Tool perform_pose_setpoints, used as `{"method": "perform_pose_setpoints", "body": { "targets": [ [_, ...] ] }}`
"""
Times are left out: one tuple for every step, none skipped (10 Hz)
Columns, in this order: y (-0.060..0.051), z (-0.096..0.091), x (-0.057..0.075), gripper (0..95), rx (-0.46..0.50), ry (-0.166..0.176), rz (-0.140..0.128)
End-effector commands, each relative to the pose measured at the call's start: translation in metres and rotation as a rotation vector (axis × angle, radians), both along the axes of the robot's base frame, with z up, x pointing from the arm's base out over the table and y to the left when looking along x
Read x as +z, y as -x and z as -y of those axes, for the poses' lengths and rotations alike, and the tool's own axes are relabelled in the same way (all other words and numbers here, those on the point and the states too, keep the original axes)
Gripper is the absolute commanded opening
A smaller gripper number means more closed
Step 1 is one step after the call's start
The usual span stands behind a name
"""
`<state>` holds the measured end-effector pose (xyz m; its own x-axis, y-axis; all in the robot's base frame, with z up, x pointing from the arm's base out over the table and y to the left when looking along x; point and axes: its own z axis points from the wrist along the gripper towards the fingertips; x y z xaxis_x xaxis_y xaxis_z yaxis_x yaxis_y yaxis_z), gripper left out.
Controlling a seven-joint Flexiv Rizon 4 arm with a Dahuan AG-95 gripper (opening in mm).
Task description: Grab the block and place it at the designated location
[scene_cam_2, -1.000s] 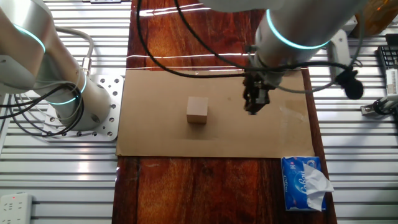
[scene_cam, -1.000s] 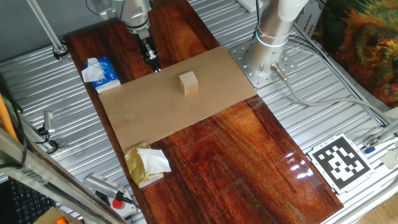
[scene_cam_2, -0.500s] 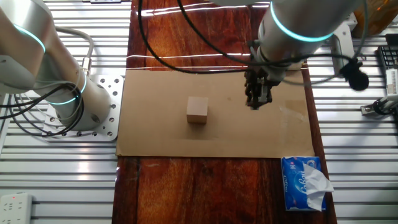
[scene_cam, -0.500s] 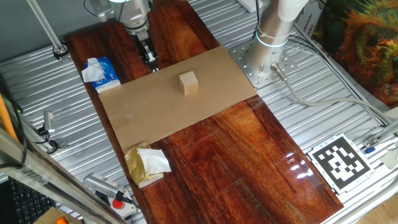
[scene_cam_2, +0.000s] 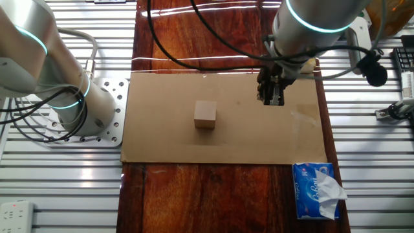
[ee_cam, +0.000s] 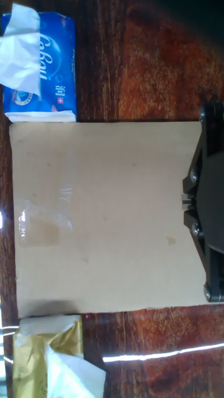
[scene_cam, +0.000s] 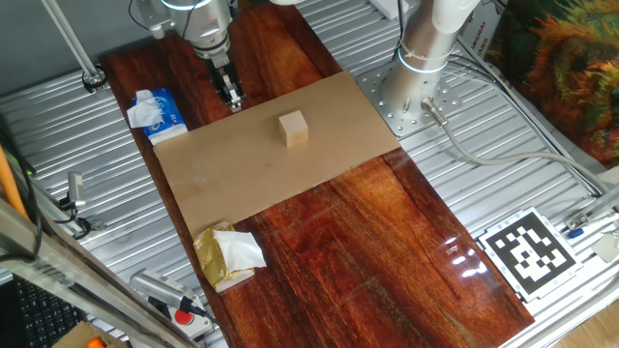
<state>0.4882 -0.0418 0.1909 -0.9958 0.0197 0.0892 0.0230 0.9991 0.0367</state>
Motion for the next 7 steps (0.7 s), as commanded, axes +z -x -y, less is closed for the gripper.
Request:
{"method": "perform_pose_setpoints", "body": {
  "targets": [
    [0.0007,-0.0002,0.0006,0.0,-0.002,0.005,0.000],
    [0.0009,-0.0005,0.0011,0.0,-0.002,0.000,0.001],
    [0.0013,-0.0009,0.0021,0.0,-0.001,0.006,-0.001],
    [0.0022,-0.0017,0.0040,0.0,-0.004,0.002,0.003],
    [0.0025,-0.0020,0.0047,0.0,-0.004,-0.003,0.002],
    [0.0024,-0.0021,0.0048,0.0,-0.007,-0.011,-0.004],
    [0.0024,-0.0021,0.0049,0.0,-0.014,-0.013,-0.009]
  ]
}}
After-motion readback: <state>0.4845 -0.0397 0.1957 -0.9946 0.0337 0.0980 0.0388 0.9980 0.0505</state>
